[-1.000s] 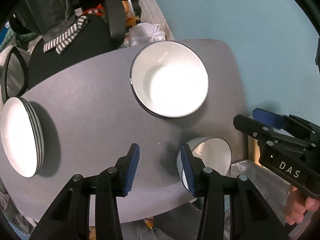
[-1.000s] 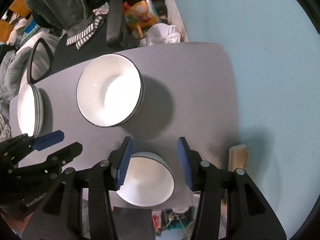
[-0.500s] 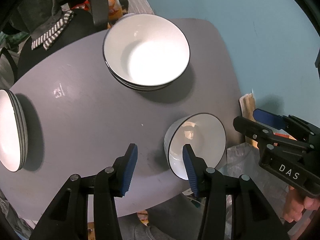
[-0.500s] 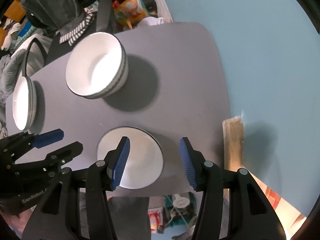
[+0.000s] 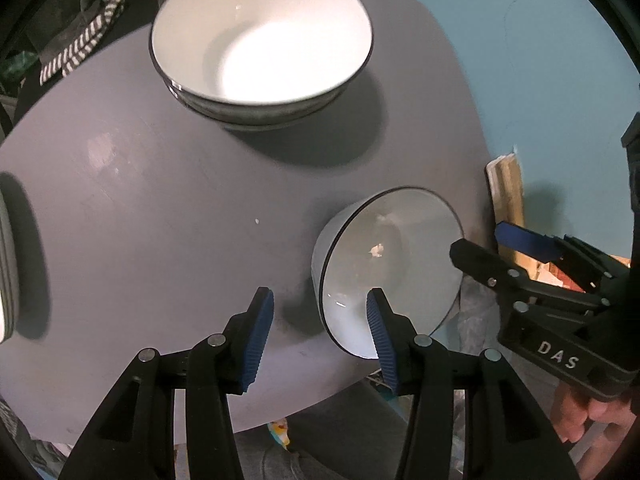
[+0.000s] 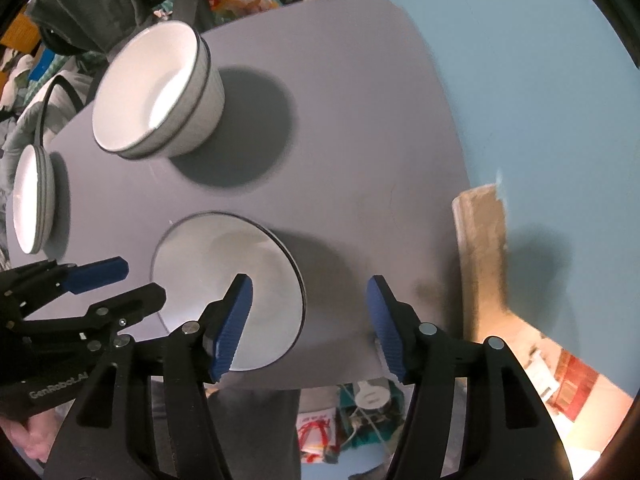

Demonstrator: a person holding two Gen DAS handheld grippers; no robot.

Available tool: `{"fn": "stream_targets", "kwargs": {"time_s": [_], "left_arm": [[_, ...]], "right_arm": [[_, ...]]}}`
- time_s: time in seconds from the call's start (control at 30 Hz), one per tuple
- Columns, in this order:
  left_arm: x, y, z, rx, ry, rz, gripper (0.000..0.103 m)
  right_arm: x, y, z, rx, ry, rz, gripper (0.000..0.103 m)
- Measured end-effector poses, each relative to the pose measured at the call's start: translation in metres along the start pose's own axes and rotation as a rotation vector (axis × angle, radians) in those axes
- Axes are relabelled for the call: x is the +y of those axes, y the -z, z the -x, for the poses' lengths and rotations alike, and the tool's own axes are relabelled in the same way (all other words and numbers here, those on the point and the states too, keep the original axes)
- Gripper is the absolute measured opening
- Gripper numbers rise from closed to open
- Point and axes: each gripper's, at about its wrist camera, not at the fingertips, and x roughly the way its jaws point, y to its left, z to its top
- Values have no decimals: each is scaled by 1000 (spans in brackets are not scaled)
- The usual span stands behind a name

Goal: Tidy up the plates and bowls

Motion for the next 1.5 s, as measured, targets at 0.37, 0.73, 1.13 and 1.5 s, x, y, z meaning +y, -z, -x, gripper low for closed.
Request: {"fn": "stream_targets", "kwargs": {"time_s": [0.37, 0.73, 1.13, 1.5], "left_arm": [[6, 2, -31, 17, 17, 42, 49], [16, -4, -33, -7, 36, 76, 49], [35, -2, -37, 15, 64, 90, 24], [23, -5, -41, 25, 24, 41, 10]], "right_arm": [[-15, 11, -32, 29, -53, -78, 59], [-11, 16, -43, 14, -68, -77, 44], [10, 18, -44, 24, -52, -39, 16], [28, 17, -39, 9, -22, -37, 8]]}}
